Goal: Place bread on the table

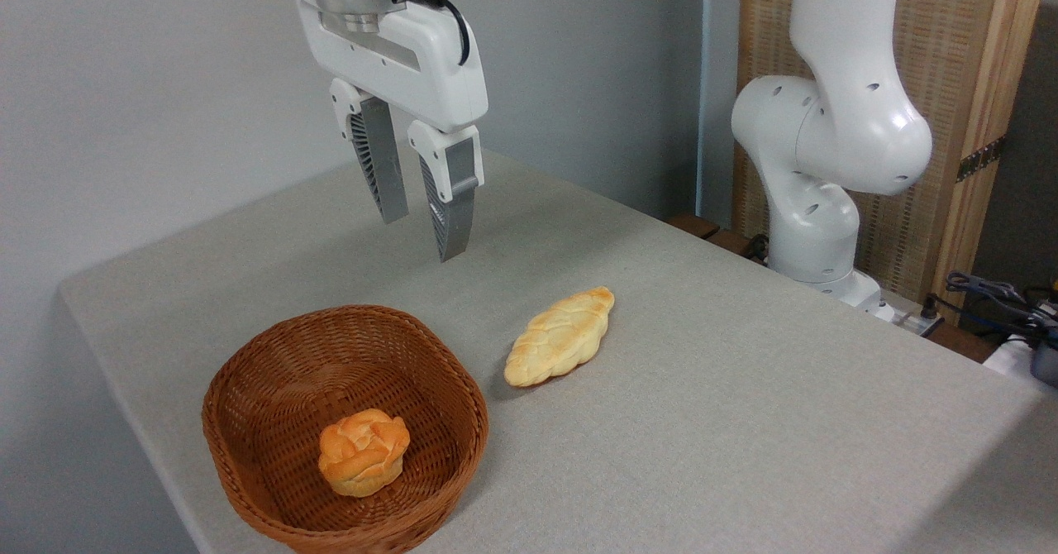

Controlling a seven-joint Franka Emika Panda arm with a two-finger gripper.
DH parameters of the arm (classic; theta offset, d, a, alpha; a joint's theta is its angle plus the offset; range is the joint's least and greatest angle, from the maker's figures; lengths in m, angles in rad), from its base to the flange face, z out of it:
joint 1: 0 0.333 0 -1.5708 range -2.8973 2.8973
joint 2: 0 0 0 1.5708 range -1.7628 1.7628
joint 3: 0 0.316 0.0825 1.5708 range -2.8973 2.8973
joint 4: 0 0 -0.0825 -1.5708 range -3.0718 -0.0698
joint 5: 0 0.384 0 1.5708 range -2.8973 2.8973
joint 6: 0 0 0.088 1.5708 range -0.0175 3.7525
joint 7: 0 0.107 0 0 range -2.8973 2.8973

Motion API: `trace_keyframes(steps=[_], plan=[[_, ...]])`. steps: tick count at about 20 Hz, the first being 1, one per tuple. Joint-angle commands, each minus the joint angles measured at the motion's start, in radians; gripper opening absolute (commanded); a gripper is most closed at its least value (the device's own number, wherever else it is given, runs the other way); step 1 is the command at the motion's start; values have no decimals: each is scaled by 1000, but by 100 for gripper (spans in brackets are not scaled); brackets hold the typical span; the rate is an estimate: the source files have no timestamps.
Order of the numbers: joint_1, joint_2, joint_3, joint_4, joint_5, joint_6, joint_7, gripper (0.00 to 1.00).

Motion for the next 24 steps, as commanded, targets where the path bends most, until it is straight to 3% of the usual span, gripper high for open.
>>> trace_keyframes(steps=[1,14,20,24], plan=[[-5,9,11,29,9,-60,4,100],[-6,9,17,23,9,-36,20,100],[-5,19,54,-8,9,76,31,100],[-5,81,55,-9,0,173,21,100]])
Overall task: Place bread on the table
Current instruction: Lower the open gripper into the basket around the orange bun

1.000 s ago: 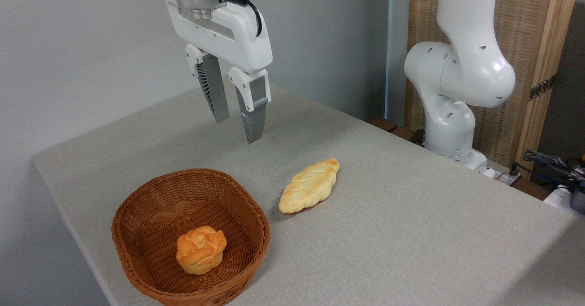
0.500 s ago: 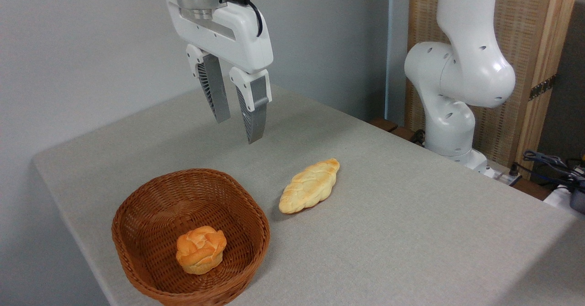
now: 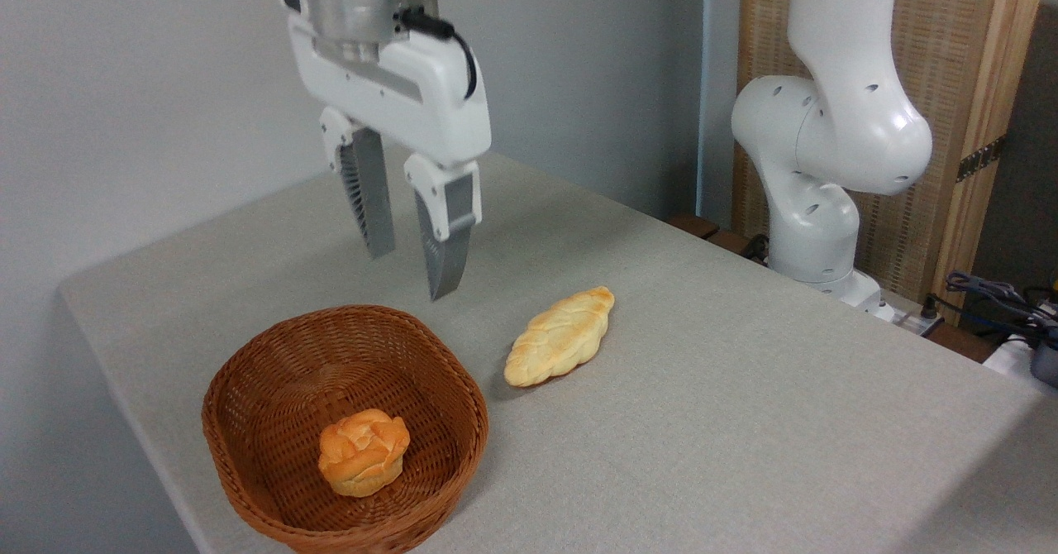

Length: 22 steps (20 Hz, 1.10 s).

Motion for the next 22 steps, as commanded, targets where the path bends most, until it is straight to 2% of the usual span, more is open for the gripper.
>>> trace_keyframes(steps=[1,5,10,13,16,19,22], plan=[[-9,63,4,1,-2,87,7,100],[-13,90,-17,-27,0,201,17,100],[-13,90,-19,-103,9,240,23,100],[-9,90,-19,-178,10,359,23,100],[-7,93,-17,-235,10,418,23,100],[-6,114,-17,-246,12,430,23,100],[-6,131,-17,-248,10,493,21,100]])
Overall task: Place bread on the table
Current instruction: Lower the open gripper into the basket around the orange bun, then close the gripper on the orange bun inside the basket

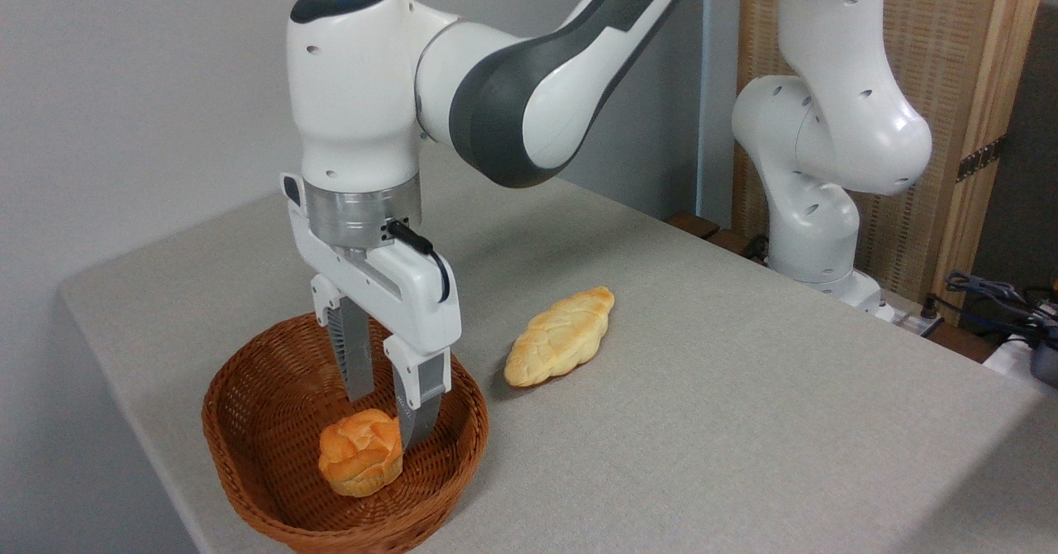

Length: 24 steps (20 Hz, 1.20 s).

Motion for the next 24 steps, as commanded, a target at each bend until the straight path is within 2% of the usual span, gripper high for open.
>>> trace_keyframes(steps=[1,6,9,12,15,16,18,19,24], plan=[[2,19,2,-8,10,65,12,100],[3,39,-1,-7,6,79,11,100],[2,58,-13,-7,-14,154,-4,100],[2,62,-21,-7,-60,157,-8,100],[3,63,-23,-7,-63,157,-8,100],[2,63,-23,-7,-62,157,-5,92],[2,63,-23,-7,-62,157,0,55],[2,63,-23,-5,-63,157,2,42],[2,62,-23,-4,-65,156,3,27]])
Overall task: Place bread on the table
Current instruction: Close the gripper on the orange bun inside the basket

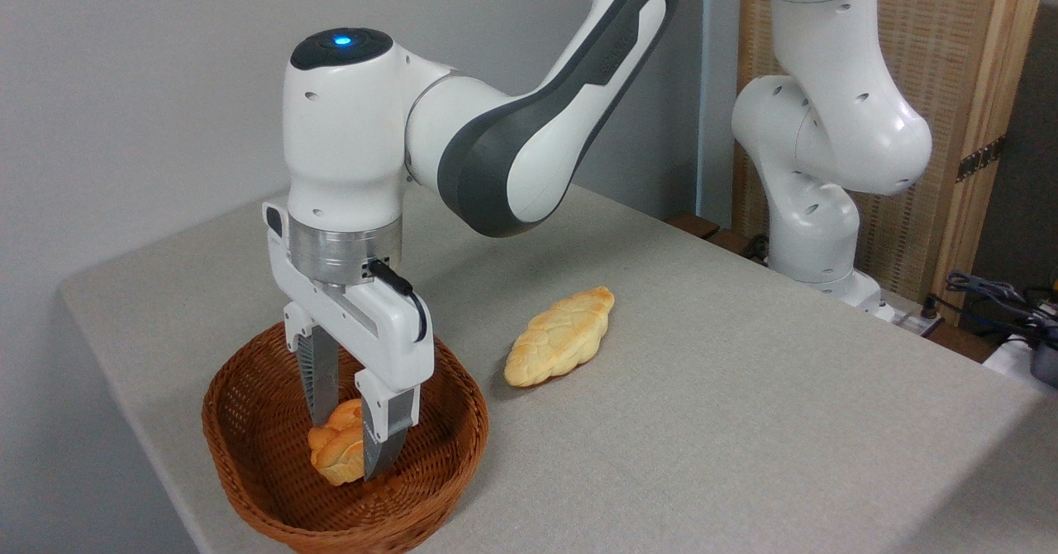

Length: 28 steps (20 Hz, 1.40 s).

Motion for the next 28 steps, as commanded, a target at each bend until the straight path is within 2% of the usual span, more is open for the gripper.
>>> trace_keyframes(steps=[1,11,13,20,28], plan=[[3,-6,-5,-2,-16,17,6,22],[3,-10,-5,3,-16,15,7,20],[3,-18,-4,4,-14,15,9,14],[3,-35,-4,9,-16,4,-2,13],[2,-117,9,10,-16,-101,-7,14]])
